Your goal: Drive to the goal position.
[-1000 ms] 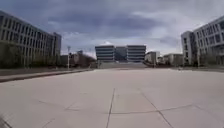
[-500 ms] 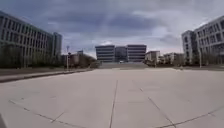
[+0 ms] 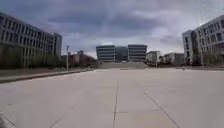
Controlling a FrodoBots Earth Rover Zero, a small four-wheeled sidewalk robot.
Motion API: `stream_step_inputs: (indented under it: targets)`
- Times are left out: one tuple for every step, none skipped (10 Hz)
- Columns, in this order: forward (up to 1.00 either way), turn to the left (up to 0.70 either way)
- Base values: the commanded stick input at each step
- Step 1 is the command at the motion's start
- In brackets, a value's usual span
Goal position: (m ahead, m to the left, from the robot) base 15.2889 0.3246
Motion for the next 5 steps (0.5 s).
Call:
stream_step_inputs:
  targets:
    - [0.7, 0.0]
    - [0.7, -0.02]
    - [0.7, -0.09]
    - [0.7, -0.03]
    - [0.7, 0.0]
